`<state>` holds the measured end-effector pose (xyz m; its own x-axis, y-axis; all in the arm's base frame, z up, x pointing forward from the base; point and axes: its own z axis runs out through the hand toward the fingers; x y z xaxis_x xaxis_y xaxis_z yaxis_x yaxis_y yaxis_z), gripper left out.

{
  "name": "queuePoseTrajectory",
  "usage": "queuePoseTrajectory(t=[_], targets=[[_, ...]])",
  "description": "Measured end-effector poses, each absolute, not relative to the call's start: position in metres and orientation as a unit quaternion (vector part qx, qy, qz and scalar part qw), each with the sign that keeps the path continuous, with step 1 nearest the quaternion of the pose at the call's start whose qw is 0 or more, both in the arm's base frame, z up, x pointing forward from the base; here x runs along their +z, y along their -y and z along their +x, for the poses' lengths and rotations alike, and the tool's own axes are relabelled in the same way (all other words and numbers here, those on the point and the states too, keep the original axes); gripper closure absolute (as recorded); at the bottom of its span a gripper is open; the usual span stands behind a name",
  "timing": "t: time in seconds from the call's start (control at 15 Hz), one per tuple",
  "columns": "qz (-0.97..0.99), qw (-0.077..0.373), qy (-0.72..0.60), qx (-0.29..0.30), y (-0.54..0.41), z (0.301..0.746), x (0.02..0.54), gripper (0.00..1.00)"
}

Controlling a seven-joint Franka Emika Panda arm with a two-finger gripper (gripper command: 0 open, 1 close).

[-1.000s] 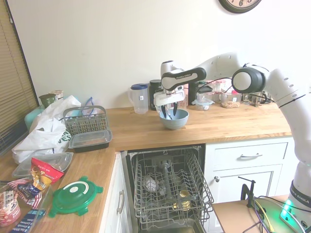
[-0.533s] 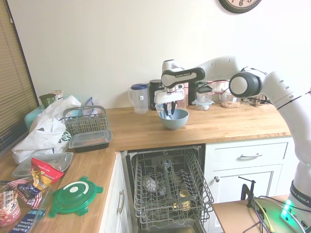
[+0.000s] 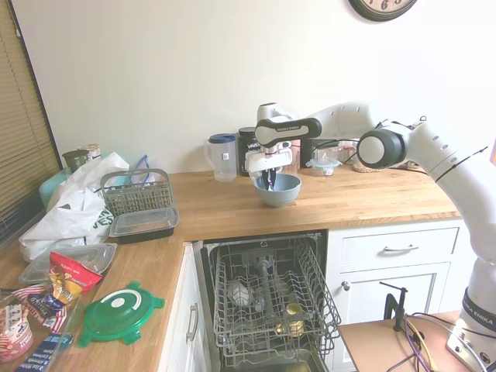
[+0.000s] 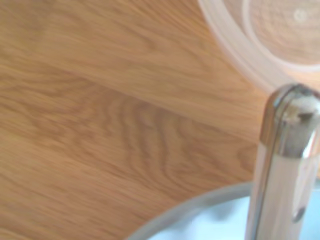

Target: Put the fork in the dishwasher

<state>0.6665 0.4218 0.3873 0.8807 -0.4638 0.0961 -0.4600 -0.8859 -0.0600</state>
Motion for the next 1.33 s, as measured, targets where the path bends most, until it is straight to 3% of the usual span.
queuePoseTrajectory(t=[0.2, 0.4, 0.6, 0.73, 1.07, 1.33], targets=[[-0.970, 0.030, -0.233, -0.066, -0.430, 0.660, 0.410, 1.00], [-0.968, 0.050, -0.228, -0.089, -0.432, 0.642, 0.466, 1.00], [-0.968, 0.062, -0.219, -0.104, -0.430, 0.608, 0.524, 1.00], [-0.973, 0.049, -0.197, -0.106, -0.450, 0.571, 0.528, 1.00], [-0.978, 0.018, -0.148, -0.147, -0.559, 0.445, 0.430, 1.00], [-0.976, 0.008, -0.158, -0.151, -0.556, 0.390, 0.309, 1.00]])
